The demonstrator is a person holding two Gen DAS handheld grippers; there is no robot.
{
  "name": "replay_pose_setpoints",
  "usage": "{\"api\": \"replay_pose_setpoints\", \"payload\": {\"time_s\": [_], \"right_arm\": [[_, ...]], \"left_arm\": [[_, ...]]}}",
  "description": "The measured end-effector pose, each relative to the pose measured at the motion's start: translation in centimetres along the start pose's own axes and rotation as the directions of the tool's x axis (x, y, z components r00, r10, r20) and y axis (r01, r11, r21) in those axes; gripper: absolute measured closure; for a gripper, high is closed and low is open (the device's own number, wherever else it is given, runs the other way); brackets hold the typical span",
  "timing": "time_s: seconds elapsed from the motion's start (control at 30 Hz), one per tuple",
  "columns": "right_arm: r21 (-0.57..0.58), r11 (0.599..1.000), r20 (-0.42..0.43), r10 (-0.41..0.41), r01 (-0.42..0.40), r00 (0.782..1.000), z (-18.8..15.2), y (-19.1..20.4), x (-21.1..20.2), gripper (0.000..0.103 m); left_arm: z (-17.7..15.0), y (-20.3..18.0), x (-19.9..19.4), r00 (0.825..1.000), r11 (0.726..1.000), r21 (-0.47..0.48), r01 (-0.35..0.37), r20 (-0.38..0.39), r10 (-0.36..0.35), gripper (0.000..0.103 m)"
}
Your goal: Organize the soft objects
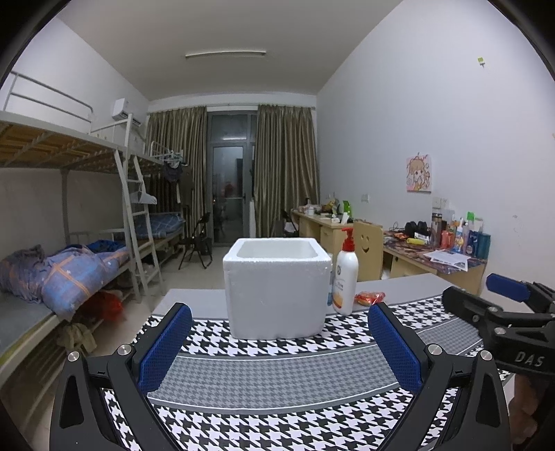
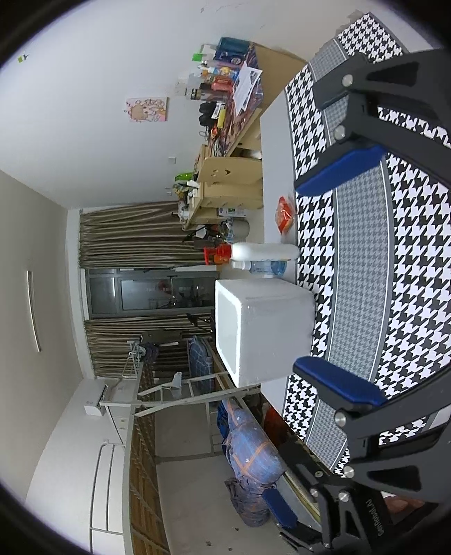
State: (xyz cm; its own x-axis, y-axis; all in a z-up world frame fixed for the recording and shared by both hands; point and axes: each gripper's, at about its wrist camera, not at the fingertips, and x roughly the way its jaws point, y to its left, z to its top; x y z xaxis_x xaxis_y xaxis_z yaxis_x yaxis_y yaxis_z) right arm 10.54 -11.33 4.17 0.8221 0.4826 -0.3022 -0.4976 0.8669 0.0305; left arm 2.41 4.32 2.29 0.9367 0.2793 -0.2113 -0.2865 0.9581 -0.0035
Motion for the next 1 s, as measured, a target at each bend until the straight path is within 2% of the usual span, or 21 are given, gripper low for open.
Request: {"api": "replay_pose_setpoints", "payload": {"time_s": [0.6,1.0], "right_arm": [[0.01,1.0,-0.025,-0.006,0.006,1.0,-1.6,-0.2,0.3,0.007],[0.024,1.0,-0.031,-0.011,0.011,0.999,-3.0,0.0,-1.2,0.007]], "left_arm": [[-0.9,0.0,0.2,1.0,1.0,-0.007,0.017,-0.02,-0.017,0.001],[-2.2,-0.2,-1.5,1.0,1.0,-0.006,0.023,-0.013,-0.024,0.001]]}}
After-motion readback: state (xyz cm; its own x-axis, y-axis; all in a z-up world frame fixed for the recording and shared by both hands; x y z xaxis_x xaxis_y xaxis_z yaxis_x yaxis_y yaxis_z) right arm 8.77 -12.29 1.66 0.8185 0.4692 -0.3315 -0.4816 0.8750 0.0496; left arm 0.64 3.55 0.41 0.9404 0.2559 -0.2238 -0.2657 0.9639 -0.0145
